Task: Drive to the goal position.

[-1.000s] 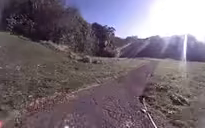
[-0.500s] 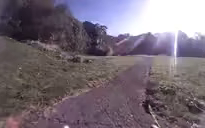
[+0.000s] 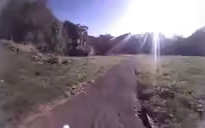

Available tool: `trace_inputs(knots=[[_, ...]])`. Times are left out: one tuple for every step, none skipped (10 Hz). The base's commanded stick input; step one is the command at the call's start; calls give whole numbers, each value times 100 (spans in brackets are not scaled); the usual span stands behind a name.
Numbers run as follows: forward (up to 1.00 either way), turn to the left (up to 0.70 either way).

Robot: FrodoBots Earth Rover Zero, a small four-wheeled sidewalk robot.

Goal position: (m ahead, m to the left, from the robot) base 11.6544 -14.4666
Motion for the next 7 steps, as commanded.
trace_inputs(knots=[[100, 0], [100, 0], [100, 0], [100, 0], [100, 0], [100, 0], [100, -37]])
